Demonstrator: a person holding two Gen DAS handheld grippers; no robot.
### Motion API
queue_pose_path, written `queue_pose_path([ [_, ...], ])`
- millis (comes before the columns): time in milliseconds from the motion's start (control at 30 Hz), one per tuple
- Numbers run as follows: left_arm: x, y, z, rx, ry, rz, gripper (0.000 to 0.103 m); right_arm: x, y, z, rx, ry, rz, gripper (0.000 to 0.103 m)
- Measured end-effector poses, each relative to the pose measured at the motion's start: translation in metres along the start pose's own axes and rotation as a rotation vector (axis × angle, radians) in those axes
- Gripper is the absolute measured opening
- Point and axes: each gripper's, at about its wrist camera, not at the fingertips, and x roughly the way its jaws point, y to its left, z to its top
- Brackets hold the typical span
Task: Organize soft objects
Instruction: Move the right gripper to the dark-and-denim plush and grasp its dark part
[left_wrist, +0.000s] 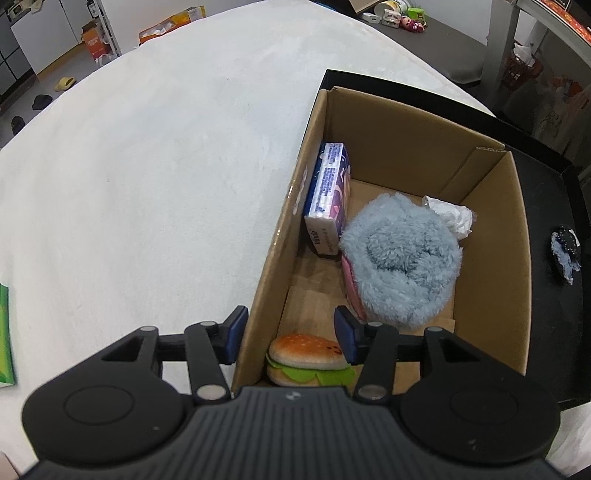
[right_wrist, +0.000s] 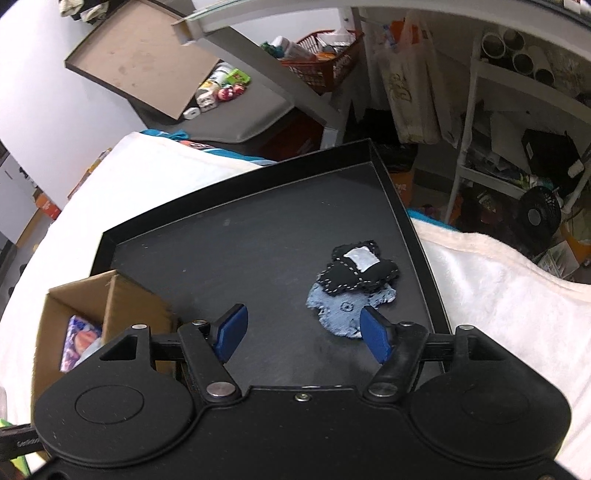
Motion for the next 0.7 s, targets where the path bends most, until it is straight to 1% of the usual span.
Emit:
queue_pose_path([
  [167, 0.004, -0.004, 0.002, 0.004, 0.006, 0.011, 0.050, 0.012, -0.008, 0.006, 0.027, 0.008, -0.009, 0.067],
  [300, 0.007, -0.006, 0.002, 0.011, 0.017, 0.026, 0.050, 0.019, -0.018, 0.011, 0.076, 0.008, -0.014, 0.066],
  [433, 0.010, -0.006, 0.004, 0.010, 0.026, 0.029, 0.051, 0.027, -0.024, 0.015, 0.097, 0.006, -0.020, 0.064],
  [700, 0.015, -0.008, 0.006, 0.016, 0.038, 0.037, 0.053, 0.052, -0.031, 0.024, 0.122, 0.041, -0.035, 0.060],
])
